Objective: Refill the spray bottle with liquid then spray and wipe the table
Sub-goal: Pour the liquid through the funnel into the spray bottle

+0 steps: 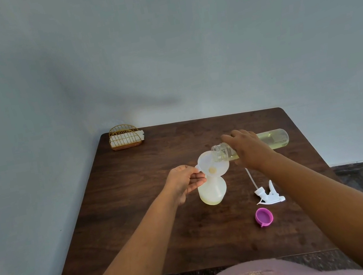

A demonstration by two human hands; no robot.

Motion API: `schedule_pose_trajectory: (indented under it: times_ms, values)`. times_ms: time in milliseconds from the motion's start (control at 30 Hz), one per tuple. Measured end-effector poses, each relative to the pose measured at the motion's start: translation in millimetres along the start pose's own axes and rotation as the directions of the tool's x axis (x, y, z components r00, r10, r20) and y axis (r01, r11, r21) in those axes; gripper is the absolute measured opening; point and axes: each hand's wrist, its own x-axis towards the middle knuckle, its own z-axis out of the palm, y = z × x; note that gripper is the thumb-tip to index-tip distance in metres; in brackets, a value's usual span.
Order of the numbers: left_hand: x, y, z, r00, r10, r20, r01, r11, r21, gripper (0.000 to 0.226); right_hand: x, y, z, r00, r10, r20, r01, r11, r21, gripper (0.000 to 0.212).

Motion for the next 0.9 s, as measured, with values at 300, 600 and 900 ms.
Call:
schedule_pose_trajectory:
  times_ms: [300, 600, 900]
  values:
    - [0.8, -0.1, 0.3, 1.0, 0.001, -0.016, 0.0, 1.0, 0.018, 0.009, -0.1, 0.7, 1.1, 1.0, 0.003, 0.007, -0.003, 1.0, -0.008, 0.062]
    - [0.1, -0.1, 1.9, 1.0, 0.003, -0.013, -0.003, 0.999, 0.032, 0.009, -1.0, 1.3, -0.2, 1.0, 0.009, 0.011, -0.008, 1.0, -0.013, 0.064]
    - [-0.4, -1.0, 1.2, 1.0, -0.002, -0.016, 0.002, 0.999, 0.037, 0.011, -3.6, -0.1, -2.2, 1.0, 0.002, 0.001, -0.002, 1.0, -0.014, 0.061]
